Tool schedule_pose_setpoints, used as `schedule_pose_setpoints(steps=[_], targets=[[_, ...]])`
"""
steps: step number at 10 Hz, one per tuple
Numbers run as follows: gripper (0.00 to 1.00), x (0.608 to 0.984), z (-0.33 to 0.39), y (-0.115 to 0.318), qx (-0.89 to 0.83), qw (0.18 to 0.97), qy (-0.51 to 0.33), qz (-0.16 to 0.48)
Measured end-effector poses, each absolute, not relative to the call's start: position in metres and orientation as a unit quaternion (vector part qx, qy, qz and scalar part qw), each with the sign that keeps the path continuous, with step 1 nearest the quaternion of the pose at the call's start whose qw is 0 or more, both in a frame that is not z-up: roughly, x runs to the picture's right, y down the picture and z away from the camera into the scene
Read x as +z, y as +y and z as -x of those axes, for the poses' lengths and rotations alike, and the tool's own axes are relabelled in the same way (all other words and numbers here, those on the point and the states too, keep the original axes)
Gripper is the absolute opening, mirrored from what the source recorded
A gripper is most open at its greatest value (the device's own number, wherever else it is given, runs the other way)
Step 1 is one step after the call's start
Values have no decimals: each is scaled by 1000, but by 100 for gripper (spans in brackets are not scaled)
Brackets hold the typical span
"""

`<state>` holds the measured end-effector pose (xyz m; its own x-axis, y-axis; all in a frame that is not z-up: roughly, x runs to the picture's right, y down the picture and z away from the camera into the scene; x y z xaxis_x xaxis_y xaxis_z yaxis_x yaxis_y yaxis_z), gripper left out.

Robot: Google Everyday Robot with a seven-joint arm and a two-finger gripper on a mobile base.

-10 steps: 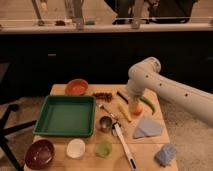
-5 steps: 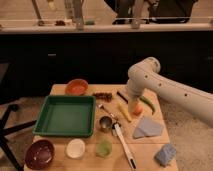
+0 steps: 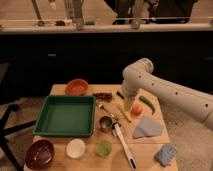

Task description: Place grapes in tray

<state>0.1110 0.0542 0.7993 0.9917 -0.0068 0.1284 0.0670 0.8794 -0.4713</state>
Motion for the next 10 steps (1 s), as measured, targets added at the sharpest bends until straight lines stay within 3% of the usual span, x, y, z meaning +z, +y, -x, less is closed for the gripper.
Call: schedule_pose_setpoints(steps=[10], targets=[[80,841,-75,50,-16,970,-76,229]])
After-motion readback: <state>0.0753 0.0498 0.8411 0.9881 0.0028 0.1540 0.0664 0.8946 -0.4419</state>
